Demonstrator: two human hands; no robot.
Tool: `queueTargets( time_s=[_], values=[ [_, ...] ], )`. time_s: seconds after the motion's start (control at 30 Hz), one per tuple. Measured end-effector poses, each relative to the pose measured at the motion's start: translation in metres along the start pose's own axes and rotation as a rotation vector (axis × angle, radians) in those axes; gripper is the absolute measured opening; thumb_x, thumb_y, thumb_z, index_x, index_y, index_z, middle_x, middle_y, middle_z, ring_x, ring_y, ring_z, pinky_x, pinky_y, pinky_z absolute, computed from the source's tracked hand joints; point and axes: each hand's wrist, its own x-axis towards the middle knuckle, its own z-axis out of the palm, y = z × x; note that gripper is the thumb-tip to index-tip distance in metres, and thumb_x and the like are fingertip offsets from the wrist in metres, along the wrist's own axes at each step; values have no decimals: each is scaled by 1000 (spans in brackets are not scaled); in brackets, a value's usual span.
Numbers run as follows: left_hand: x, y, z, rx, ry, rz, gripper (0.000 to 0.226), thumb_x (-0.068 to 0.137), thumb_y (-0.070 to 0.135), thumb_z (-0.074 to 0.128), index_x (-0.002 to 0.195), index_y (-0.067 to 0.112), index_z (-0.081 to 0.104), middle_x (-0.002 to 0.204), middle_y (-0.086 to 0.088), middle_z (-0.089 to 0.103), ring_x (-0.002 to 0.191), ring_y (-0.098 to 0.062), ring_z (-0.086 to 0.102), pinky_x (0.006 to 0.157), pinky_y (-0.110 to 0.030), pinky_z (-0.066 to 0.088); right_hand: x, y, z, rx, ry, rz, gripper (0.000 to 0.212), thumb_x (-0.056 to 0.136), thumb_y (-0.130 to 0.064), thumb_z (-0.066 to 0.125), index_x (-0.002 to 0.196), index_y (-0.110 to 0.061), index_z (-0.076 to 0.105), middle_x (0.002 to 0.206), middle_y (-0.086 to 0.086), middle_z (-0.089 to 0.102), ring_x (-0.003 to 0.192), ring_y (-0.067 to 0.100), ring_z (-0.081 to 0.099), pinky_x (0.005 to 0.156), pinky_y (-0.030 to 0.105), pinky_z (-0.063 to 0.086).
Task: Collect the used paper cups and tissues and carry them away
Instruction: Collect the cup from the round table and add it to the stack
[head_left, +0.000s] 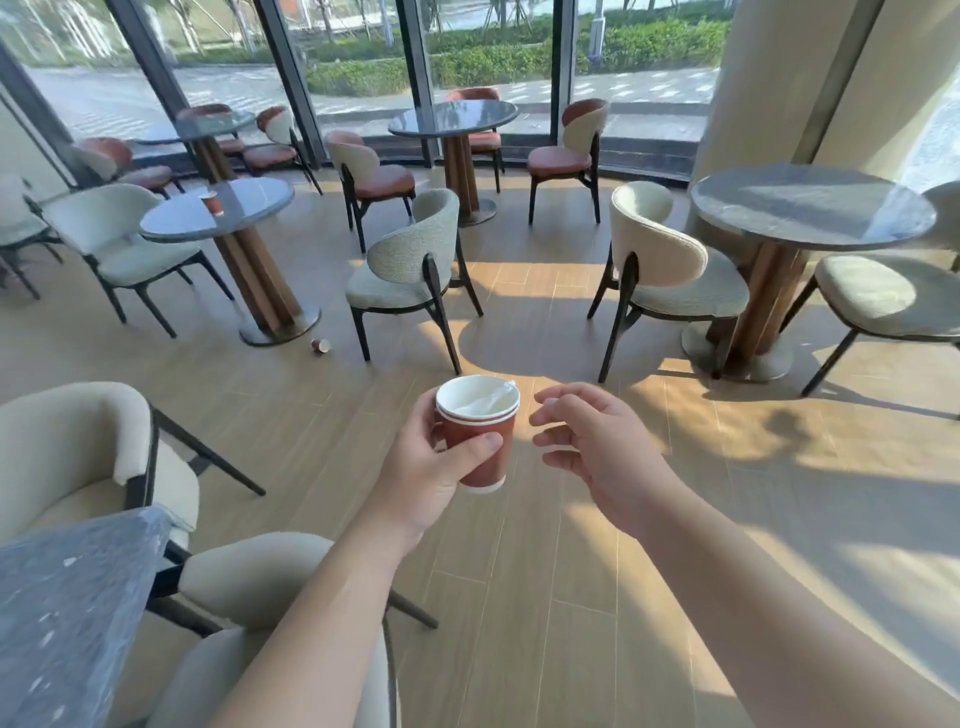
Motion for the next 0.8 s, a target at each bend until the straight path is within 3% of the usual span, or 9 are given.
queueTargets(
  time_s=[0.1, 0.37, 0.53, 0.8],
  values=[
    [30, 4, 30, 46, 16, 34, 49, 63, 37, 87, 107, 52, 70, 114, 15, 75, 105, -2, 69, 82, -16, 53, 31, -19, -26, -8, -37, -2, 17, 85, -13, 55, 95, -15, 69, 81, -2, 70, 73, 14, 62, 64, 27, 49],
    [89, 1, 57, 94, 62, 34, 51, 62, 42, 87, 108, 53, 68, 117, 14, 74, 109, -6, 68, 83, -18, 54, 84, -40, -51, 29, -76, -7, 19, 82, -14, 55, 93, -14, 70, 81, 1, 68, 72, 17, 61, 64, 28, 48],
    [127, -5, 27, 133, 107, 28, 52, 61, 47, 86, 108, 58, 65, 117, 18, 73, 108, -3, 68, 82, -16, 53, 128, -42, -35, 2, -102, 26, 17, 88, -11, 53, 92, -14, 69, 81, 2, 68, 71, 17, 61, 65, 29, 48],
    [216, -33, -57, 56, 209, 22, 60, 60, 47, 85, 117, 43, 66, 117, 14, 74, 109, -6, 68, 82, -18, 53, 236, -35, 41, -100, -174, 71, 16, 86, -13, 54, 94, -13, 69, 80, 1, 68, 70, 17, 62, 64, 30, 48]
  ],
)
